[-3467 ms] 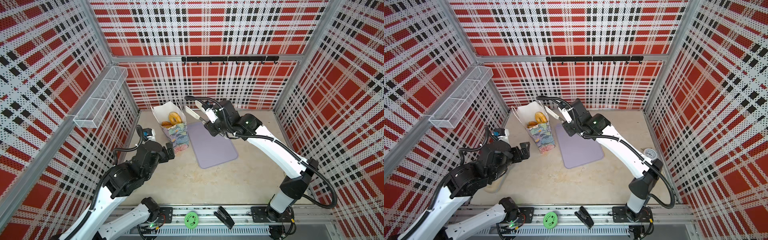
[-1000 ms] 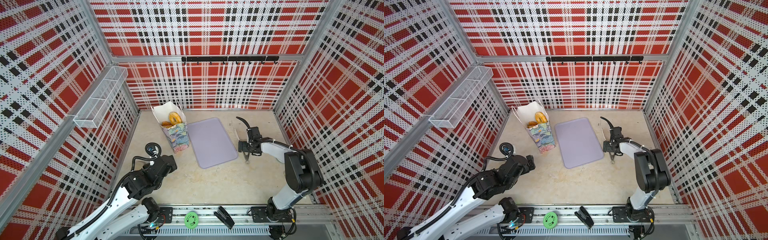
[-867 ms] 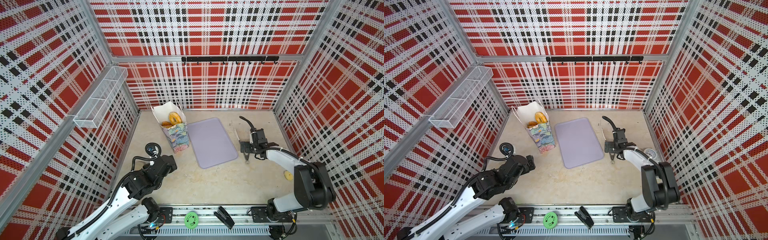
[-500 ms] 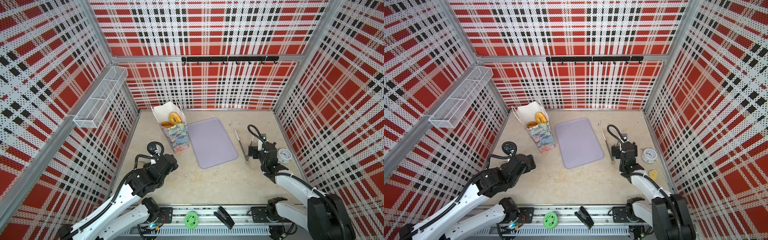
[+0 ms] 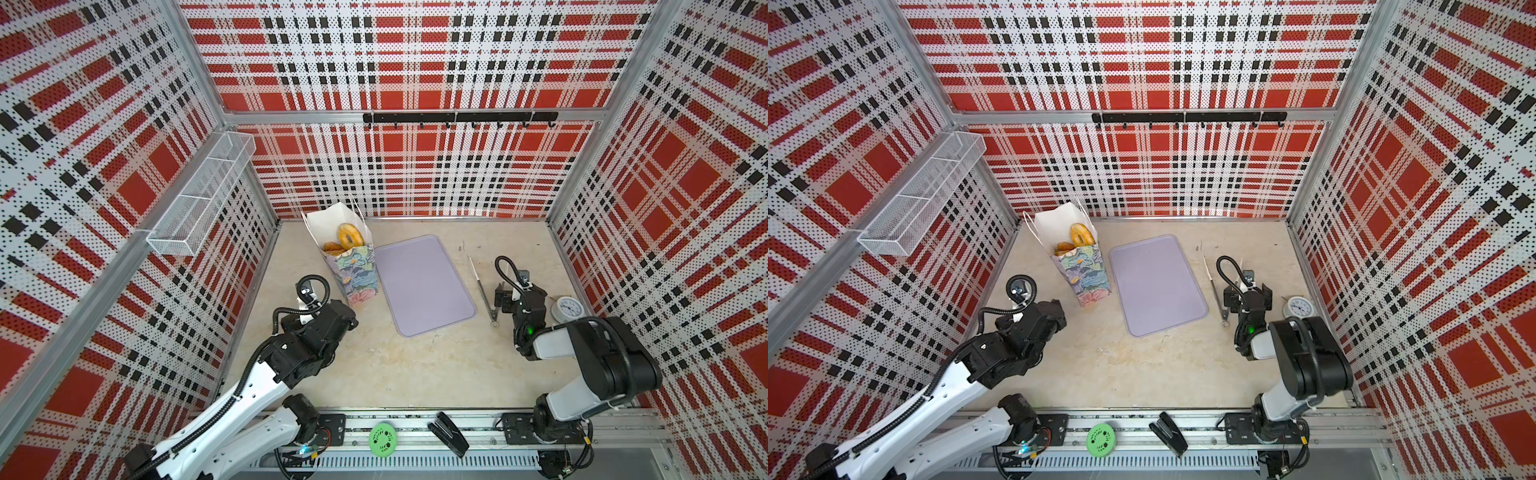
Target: Place the fake bread into the paper bag
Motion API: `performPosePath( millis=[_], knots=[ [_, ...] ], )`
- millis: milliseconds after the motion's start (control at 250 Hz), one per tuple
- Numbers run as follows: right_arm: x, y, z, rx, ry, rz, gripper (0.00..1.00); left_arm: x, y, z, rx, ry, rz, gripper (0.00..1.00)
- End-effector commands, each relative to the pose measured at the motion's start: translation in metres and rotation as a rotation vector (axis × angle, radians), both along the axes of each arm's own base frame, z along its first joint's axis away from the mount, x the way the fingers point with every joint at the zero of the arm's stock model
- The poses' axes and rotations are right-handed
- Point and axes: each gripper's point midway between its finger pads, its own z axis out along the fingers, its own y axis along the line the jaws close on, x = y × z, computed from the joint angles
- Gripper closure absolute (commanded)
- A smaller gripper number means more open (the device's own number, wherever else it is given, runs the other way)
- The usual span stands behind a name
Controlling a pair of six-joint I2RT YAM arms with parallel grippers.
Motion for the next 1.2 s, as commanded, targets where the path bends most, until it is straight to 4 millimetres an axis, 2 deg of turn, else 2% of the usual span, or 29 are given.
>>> performPosePath(
  millis=[0, 236, 412, 424, 464, 772, 960, 1125, 1197],
  knots=[
    [0.014, 0.003, 0.032, 0.014, -0.122, 0.020, 0.00, 0.011, 0.013, 0.014, 0.104, -0.093, 0.023, 0.01],
    [0.015, 0.001, 0.031, 0.015, -0.116, 0.012, 0.00, 0.041, 0.026, 0.006, 0.186, -0.216, -0.011, 0.01],
    [0.016, 0.001, 0.032, 0.015, -0.120, 0.011, 0.00, 0.064, 0.036, -0.027, 0.154, -0.219, -0.050, 0.01],
    [0.016, 0.001, 0.032, 0.014, -0.119, 0.011, 0.00, 0.065, 0.043, -0.029, 0.155, -0.218, -0.028, 0.01],
    [0.016, 0.001, 0.031, 0.014, -0.117, 0.009, 0.00, 0.069, 0.046, -0.035, 0.152, -0.223, -0.033, 0.00],
    [0.017, -0.001, 0.031, 0.017, -0.112, 0.000, 0.00, 0.105, 0.042, -0.060, 0.109, -0.303, -0.150, 0.01],
    [0.017, -0.002, 0.031, 0.019, -0.110, -0.002, 0.00, 0.135, 0.031, -0.062, 0.106, -0.346, -0.227, 0.01],
    [0.018, -0.002, 0.031, 0.021, -0.109, -0.006, 0.00, 0.153, 0.016, -0.085, 0.108, -0.344, -0.318, 0.01],
    [0.018, -0.003, 0.031, 0.023, -0.108, -0.009, 0.00, 0.155, 0.021, -0.092, 0.093, -0.289, -0.296, 0.01]
  ],
)
